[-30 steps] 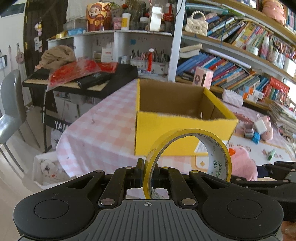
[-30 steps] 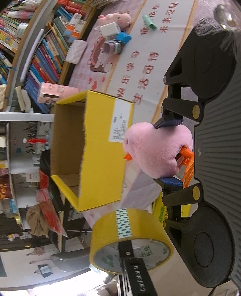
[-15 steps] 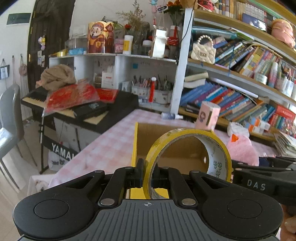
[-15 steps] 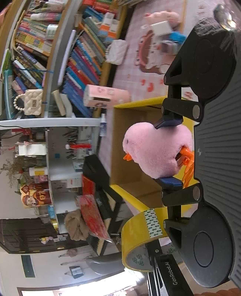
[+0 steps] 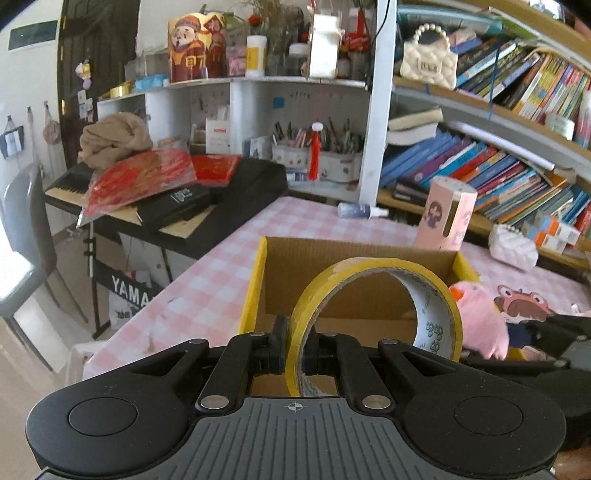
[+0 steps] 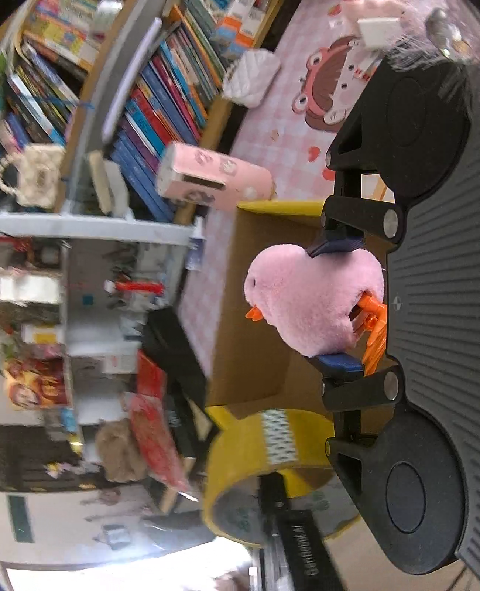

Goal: Organize objects
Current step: 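Carry the tape and chick with both grippers over the yellow box, then lower and release the tape with the left gripper while the right gripper releases the chick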

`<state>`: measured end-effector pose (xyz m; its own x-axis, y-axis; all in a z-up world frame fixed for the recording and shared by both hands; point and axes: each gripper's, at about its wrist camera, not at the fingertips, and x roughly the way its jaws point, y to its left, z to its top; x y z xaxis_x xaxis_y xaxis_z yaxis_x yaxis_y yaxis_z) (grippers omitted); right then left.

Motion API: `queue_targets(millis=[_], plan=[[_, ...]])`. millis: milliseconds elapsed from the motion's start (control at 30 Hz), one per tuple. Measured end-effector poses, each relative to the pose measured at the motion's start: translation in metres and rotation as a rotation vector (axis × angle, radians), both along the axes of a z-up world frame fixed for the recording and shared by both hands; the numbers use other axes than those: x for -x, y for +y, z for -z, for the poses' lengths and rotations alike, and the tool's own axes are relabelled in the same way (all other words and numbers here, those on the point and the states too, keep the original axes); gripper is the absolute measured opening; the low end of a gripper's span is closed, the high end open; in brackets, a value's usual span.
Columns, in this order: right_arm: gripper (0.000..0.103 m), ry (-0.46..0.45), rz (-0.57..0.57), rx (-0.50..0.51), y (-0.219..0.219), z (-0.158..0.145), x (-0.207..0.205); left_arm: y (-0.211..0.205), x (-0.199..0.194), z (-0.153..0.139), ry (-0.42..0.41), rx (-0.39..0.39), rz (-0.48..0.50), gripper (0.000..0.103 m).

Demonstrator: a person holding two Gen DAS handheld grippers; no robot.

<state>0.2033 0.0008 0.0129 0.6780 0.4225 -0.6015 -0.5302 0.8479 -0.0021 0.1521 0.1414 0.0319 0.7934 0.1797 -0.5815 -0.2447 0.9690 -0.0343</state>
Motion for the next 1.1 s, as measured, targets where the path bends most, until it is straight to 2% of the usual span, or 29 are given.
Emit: queue_targets(millis=[167, 400, 900, 1100], plan=[[0.048, 0.039, -0.091, 0.087, 0.01, 0.02, -0.015, -0.005, -0.018, 0.011, 0.055, -0.031, -0.009, 0.006], [0.048, 0.008, -0.186, 0.198, 0.017, 0.033, -0.023, -0.01, -0.033, 0.028, 0.125, -0.045, -0.008, 0.006], [0.049, -0.018, -0.302, 0.291, 0.011, 0.038, -0.031, -0.024, -0.046, 0.048, 0.216, -0.07, 0.022, 0.007], [0.049, -0.016, -0.313, 0.292, 0.011, 0.038, -0.032, -0.026, -0.047, 0.055, 0.243, -0.077, 0.015, 0.009]])
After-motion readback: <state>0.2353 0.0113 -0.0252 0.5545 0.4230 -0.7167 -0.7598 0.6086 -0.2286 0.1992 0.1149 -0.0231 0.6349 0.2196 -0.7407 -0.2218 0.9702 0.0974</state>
